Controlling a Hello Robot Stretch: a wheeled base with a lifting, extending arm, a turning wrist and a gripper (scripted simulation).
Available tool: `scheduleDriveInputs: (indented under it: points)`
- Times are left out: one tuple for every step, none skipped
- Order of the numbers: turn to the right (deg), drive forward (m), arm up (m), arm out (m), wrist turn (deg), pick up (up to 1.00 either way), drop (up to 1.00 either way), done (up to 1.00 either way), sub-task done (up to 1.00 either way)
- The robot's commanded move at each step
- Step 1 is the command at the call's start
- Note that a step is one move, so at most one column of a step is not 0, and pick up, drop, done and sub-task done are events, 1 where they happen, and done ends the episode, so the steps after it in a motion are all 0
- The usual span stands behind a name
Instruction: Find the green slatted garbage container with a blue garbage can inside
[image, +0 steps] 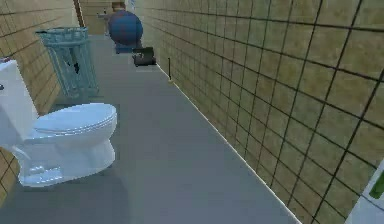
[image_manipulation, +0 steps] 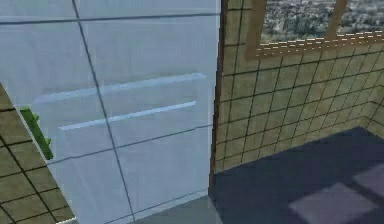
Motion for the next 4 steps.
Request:
scheduleDriveInputs:
  points:
    - [0.0, 1.00, 0.00, 0.00, 0.0, 0.00, 0.00, 0.00, 0.00]
    - [0.0, 0.80, 0.00, 0.00, 0.0, 0.00, 0.00, 0.00, 0.00]
    - [-42.0, 0.00, 0.00, 0.00, 0.0, 0.00, 0.00, 0.00, 0.00]
    - [0.0, 0.50, 0.00, 0.00, 0.0, 0.00, 0.00, 0.00, 0.00]
